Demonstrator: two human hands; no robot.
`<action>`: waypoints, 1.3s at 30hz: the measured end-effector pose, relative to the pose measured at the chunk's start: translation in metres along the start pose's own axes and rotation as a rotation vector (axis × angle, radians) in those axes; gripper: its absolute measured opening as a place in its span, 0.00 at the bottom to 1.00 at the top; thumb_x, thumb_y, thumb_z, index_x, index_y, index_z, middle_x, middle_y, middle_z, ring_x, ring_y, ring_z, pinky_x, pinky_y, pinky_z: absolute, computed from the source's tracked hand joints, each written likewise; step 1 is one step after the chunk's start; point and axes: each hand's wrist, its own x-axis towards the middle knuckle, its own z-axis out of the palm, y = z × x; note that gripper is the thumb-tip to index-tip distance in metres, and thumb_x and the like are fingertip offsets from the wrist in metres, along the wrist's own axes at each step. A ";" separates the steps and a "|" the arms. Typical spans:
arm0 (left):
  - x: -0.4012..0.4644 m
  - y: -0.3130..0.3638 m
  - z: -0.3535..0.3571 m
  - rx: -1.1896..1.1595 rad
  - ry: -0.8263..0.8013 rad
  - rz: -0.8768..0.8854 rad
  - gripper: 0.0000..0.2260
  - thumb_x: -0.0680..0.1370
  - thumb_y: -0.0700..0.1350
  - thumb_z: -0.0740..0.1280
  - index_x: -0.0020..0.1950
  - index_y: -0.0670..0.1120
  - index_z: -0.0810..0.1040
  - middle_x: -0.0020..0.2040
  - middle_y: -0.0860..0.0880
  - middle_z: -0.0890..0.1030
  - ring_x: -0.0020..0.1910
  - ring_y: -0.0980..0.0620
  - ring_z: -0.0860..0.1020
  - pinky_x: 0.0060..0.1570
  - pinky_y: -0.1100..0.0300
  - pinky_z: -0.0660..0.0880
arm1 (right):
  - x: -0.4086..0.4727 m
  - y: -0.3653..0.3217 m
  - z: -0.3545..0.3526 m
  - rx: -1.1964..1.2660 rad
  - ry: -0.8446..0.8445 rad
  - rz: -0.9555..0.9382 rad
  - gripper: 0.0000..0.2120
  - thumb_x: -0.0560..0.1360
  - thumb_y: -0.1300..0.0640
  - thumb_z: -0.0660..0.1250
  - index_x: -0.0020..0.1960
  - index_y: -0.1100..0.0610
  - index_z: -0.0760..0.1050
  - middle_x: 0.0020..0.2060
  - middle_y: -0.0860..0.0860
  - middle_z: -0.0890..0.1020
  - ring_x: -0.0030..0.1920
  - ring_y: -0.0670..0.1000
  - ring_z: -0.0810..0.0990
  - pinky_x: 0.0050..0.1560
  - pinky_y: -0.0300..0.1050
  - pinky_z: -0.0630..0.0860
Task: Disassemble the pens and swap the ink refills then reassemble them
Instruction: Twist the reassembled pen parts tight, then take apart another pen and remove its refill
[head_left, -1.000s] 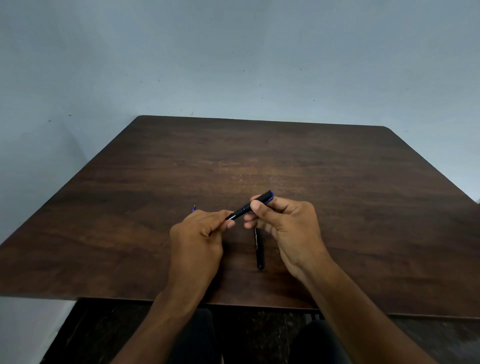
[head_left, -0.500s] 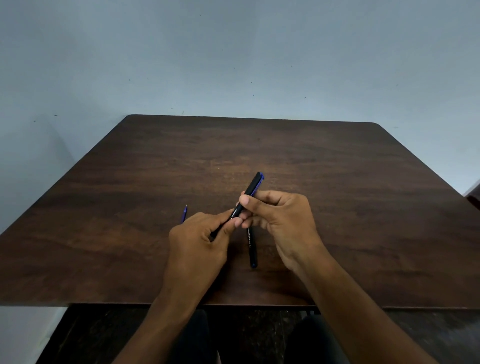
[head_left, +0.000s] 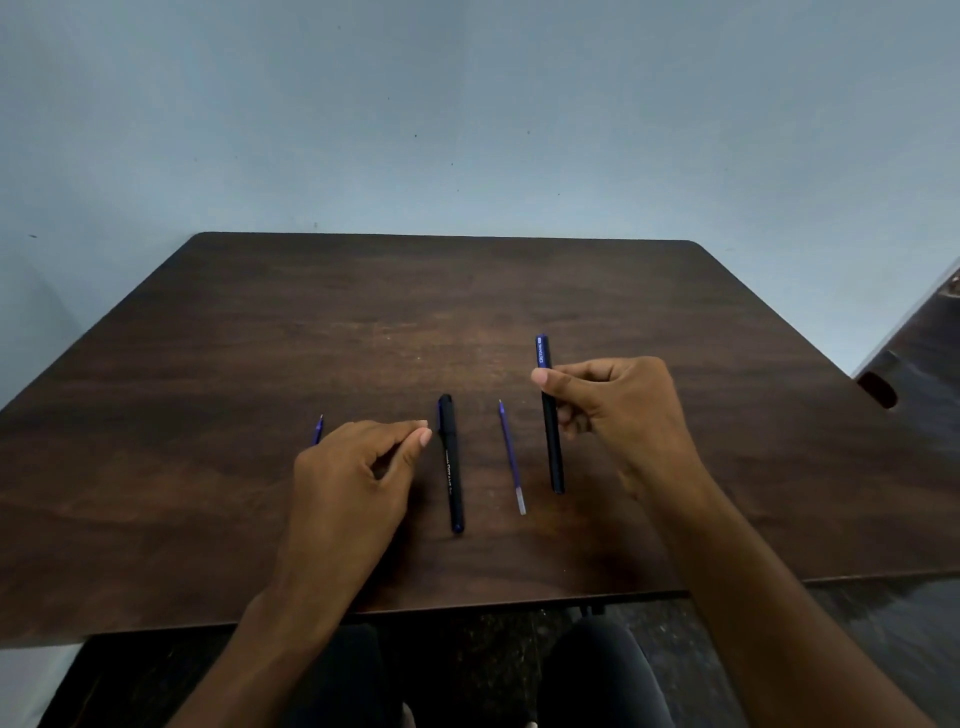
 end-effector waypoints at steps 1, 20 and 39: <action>0.001 -0.001 0.000 -0.002 -0.017 -0.025 0.08 0.76 0.46 0.72 0.54 0.50 0.86 0.48 0.57 0.86 0.47 0.64 0.81 0.51 0.71 0.74 | 0.000 0.002 -0.002 -0.027 0.008 0.015 0.07 0.70 0.57 0.80 0.40 0.60 0.86 0.23 0.52 0.82 0.23 0.46 0.77 0.26 0.37 0.76; 0.027 0.006 0.030 0.033 -0.060 -0.177 0.10 0.77 0.49 0.71 0.57 0.51 0.85 0.54 0.55 0.85 0.50 0.67 0.75 0.46 0.81 0.61 | 0.016 0.019 -0.030 -0.768 0.034 0.170 0.16 0.71 0.49 0.79 0.44 0.64 0.84 0.40 0.58 0.84 0.42 0.55 0.83 0.42 0.47 0.80; 0.023 -0.004 0.032 -0.129 0.012 -0.277 0.07 0.75 0.50 0.73 0.52 0.54 0.86 0.44 0.64 0.83 0.46 0.74 0.77 0.42 0.79 0.70 | 0.004 0.004 -0.022 -0.776 0.099 0.092 0.14 0.73 0.48 0.77 0.40 0.60 0.81 0.37 0.54 0.83 0.38 0.50 0.82 0.37 0.47 0.81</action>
